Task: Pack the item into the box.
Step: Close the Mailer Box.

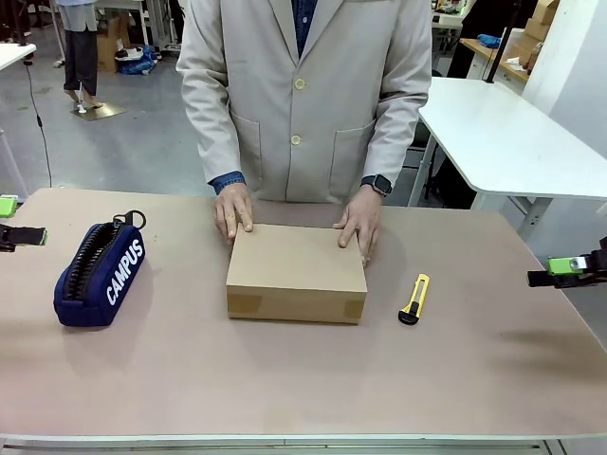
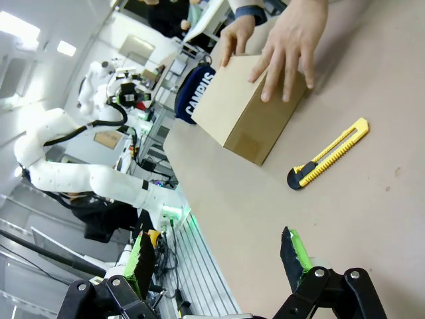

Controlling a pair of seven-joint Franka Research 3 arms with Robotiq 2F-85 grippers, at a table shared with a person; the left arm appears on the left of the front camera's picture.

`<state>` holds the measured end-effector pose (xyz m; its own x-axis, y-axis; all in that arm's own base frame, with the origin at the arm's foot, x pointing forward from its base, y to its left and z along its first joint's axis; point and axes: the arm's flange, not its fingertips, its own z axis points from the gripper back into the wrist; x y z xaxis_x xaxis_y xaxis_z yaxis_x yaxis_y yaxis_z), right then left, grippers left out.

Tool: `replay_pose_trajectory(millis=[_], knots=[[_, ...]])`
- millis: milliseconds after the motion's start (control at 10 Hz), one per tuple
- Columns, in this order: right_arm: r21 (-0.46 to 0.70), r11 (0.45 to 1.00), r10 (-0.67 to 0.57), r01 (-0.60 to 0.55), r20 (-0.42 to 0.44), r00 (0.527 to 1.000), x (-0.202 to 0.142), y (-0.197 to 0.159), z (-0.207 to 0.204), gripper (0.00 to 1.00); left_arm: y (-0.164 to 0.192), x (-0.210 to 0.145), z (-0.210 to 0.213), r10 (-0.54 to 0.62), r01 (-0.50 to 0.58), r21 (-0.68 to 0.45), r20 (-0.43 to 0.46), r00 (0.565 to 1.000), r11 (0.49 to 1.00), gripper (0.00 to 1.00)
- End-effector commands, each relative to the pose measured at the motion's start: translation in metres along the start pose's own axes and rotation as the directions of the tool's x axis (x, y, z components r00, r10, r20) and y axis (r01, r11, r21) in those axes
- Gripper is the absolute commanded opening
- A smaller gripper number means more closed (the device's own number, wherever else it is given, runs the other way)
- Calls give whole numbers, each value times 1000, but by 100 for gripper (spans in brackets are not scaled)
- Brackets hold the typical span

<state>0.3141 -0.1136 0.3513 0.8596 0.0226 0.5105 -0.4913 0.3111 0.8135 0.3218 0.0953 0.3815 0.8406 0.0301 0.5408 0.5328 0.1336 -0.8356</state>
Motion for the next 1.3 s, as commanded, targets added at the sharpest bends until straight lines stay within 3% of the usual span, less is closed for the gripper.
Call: replay_pose_trajectory(millis=[0,1200], knots=[[4,1000,22,-22,-12,1000,-1,3,2,100,-3,-1,2,1,-1,8,-6,1000,1000,100],[4,1000,22,-22,-12,1000,-1,3,2,100,-3,-1,2,1,-1,8,-6,1000,1000,100]])
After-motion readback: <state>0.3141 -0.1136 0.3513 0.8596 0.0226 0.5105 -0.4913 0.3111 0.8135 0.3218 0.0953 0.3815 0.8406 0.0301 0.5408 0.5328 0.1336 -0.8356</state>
